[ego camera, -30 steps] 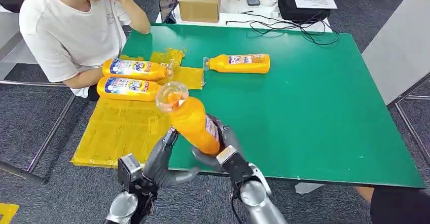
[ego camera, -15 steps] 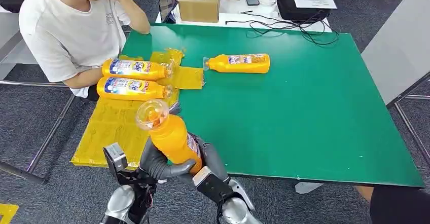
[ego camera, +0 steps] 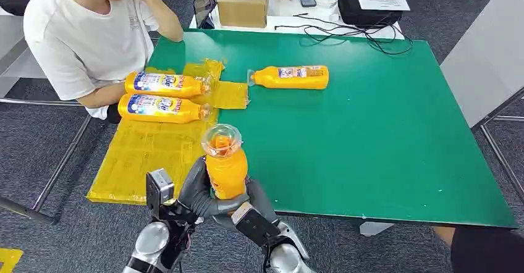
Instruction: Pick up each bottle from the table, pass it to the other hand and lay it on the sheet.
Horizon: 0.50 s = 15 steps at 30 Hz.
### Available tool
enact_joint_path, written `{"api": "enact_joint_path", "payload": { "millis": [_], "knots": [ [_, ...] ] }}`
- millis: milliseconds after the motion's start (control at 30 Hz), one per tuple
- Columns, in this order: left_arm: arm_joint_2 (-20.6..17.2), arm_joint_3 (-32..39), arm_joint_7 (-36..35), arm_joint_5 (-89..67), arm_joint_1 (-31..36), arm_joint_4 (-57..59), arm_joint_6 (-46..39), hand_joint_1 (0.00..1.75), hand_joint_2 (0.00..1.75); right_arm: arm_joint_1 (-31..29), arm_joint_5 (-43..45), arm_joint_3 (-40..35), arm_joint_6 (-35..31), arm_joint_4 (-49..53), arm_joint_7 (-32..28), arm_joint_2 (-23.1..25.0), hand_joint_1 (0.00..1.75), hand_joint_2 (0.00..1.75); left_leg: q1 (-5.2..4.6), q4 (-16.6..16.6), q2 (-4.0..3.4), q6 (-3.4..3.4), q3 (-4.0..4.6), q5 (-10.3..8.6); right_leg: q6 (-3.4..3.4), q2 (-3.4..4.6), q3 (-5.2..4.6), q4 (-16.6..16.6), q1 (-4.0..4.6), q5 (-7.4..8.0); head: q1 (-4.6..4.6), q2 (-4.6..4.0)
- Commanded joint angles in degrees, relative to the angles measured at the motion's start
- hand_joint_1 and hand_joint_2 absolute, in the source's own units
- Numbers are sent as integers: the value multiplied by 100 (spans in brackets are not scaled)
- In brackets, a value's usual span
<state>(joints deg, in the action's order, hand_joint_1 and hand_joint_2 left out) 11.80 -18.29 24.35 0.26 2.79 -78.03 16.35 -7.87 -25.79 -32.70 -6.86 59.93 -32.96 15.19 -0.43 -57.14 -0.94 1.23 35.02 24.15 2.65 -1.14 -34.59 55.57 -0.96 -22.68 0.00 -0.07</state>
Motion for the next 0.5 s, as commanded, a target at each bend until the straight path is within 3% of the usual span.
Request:
{"api": "enact_joint_path", "payload": {
  "millis": [33,300,367,500],
  "knots": [
    [-223,-92,-441,193,290,891,-41,175,175,19,65,125,-217,-10,0,-12,0,0,15,3,18,-16,-42,16,-17,1,46,-5,12,-18,0,0],
    [-269,54,-494,215,261,875,-191,175,175,76,123,287,-338,46,38,-81,0,0,19,0,7,-19,-62,29,-21,18,64,-5,15,-25,-2,0],
    [-269,54,-494,215,261,875,-191,175,175,76,123,287,-338,46,38,-81,0,0,9,6,10,-10,-24,9,-10,2,27,-6,7,-10,-2,0],
    [-431,276,-467,-513,457,905,-1200,175,175,232,184,489,-606,170,-81,-75,0,0,5,5,3,-7,-13,5,-7,5,15,-5,4,-5,0,0]
  ]
}}
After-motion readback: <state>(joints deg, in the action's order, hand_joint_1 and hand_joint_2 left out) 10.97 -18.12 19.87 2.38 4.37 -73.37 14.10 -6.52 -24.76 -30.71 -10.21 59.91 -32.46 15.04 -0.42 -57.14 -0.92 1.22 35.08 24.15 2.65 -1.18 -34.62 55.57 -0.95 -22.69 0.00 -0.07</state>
